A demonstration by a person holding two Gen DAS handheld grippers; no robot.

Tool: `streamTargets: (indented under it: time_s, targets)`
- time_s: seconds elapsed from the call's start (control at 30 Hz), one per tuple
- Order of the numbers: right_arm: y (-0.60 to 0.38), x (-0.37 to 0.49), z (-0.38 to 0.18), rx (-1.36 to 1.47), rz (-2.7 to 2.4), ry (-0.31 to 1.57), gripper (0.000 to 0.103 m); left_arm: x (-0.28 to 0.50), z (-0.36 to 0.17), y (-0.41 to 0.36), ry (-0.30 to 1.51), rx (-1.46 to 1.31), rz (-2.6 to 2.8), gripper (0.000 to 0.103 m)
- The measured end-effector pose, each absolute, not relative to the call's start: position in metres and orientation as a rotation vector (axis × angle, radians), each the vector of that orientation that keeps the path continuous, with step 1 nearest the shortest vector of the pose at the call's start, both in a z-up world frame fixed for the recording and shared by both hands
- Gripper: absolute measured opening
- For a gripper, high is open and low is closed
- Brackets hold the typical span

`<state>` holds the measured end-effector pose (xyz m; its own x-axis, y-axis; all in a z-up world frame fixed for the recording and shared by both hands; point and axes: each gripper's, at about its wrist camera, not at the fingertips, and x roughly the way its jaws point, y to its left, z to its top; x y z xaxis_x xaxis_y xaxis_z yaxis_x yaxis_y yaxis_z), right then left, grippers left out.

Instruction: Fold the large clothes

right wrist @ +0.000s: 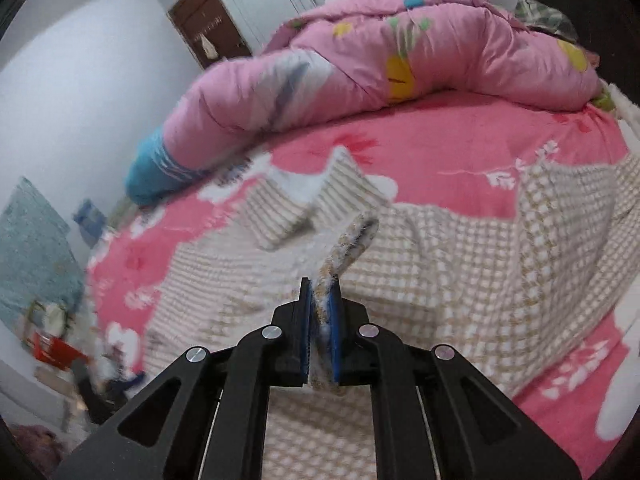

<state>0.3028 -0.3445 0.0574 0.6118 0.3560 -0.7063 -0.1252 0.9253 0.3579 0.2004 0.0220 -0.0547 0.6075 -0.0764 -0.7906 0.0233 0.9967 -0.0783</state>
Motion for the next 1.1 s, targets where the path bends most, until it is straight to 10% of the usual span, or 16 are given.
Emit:
streamTargets:
  time_s: [0.2,0.5,0.7,0.97,1.1]
  targets:
    - [-0.361,0.318,-0.014,0.239,0.159,1.092,0.009,0.200,-0.054,0.023,0.915,-0.062,-0.058,0.095]
    - [-0.303,0.302,0.057,-0.005,0.239,0.876,0.026,0.199,-0.054,0.023,0.913,-0.066,-0.060,0.095]
    - [-0.290,0.324,-0.038,-0.048,0.336,1.143,0.026,0.196,-0.051,0.028,0.904,-0.091,-0.090,0.095]
    - [-0.251,0.324,0.024,-0.047,0.389,1.092,0.029,0.191,-0.052,0.045,0.875,-0.189,-0.161,0.095]
    - [-0.214,0.329,0.022,-0.050,0.503,1.017,0.053,0.189,-0.048,0.045,0.872,-0.200,-0.167,0.095]
